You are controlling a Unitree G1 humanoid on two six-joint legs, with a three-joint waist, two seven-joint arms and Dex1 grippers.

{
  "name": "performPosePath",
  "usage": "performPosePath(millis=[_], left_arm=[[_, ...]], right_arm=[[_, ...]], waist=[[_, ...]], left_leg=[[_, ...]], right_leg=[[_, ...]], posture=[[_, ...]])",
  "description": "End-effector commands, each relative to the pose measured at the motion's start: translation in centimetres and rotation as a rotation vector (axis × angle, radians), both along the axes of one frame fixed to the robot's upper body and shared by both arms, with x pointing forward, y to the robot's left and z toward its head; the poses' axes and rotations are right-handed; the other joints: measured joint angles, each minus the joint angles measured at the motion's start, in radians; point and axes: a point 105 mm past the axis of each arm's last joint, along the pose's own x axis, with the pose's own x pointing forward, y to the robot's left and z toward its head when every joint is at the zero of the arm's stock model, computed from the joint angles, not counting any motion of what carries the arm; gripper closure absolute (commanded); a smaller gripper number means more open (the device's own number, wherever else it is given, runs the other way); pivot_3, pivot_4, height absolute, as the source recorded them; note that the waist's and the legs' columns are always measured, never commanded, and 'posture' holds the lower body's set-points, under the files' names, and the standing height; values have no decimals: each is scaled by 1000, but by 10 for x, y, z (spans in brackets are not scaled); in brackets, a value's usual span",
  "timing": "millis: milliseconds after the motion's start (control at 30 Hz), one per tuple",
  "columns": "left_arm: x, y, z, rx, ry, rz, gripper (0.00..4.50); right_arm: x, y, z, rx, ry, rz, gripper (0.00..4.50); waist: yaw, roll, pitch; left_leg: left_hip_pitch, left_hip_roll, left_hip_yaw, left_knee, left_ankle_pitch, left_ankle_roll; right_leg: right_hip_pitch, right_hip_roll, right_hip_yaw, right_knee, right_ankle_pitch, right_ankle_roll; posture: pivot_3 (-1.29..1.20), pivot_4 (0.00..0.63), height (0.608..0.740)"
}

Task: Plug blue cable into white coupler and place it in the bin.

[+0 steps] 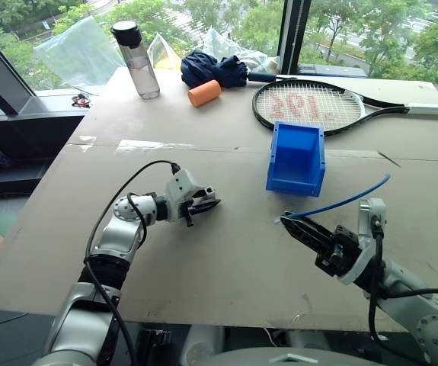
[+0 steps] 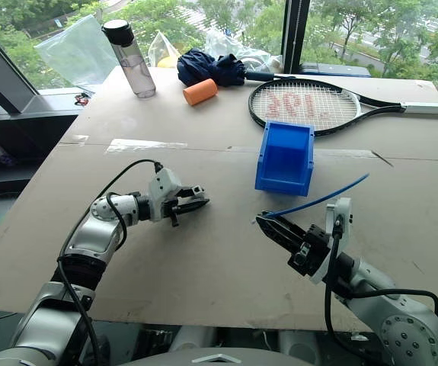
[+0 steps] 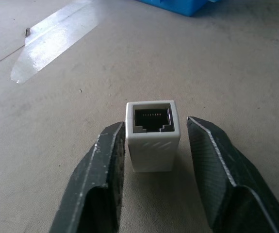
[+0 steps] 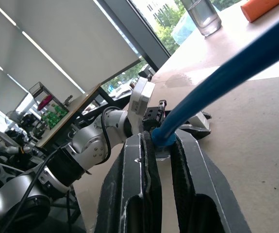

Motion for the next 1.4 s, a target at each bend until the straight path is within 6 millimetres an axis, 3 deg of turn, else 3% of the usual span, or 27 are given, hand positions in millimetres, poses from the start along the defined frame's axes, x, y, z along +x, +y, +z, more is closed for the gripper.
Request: performPosePath(millis=[33,133,267,500,733,1100,1267,1400], left_arm=[[2,-5,7,-4,-39,-46,3933],[-3,-10,8,-27,-6,-104,3932],[-18,-38,17,-54,32,-257,3932],[-32,-71,15,52,43,-458,3932],[-30,-76,6,133,61,-537,3932],[-30,-78,4,167,64,-579,3932],[-29,-80,5,166,61,-576,3932],[-29,-79,6,163,60,-568,3932]], right_arm=[[3,-1,11,-27,-81,-15,4500],[13,-1,6,-146,-141,-31,4500],[26,13,-3,-352,-274,68,4500],[53,35,-12,-696,-477,243,4500],[69,51,-24,-821,-553,367,4500],[79,66,-31,-843,-582,448,4500],[74,59,-43,-911,-545,538,4500],[74,55,-41,-909,-521,555,4500]], waist=[[0,0,0],[0,0,0],[-2,1,0],[-3,1,1],[-11,1,1],[-20,1,0],[-20,1,0],[-19,1,0]], left_leg=[[0,0,0,0,0,0],[0,0,0,0,0,0],[0,0,2,1,0,0],[-1,0,3,1,0,0],[-1,0,2,1,0,0],[-1,0,1,2,0,0],[-1,0,1,2,0,0],[-1,0,0,2,0,0]], right_leg=[[0,0,0,0,0,0],[0,0,0,0,0,0],[0,0,0,0,0,0],[0,1,-2,0,0,0],[0,1,-3,0,0,0],[0,1,-3,1,0,0],[0,1,-4,1,0,0],[1,1,-4,1,0,0]], posture=[[0,150,740],[0,150,740],[0,150,740],[0,150,740],[0,150,740],[0,150,740],[0,150,740],[0,150,740]])
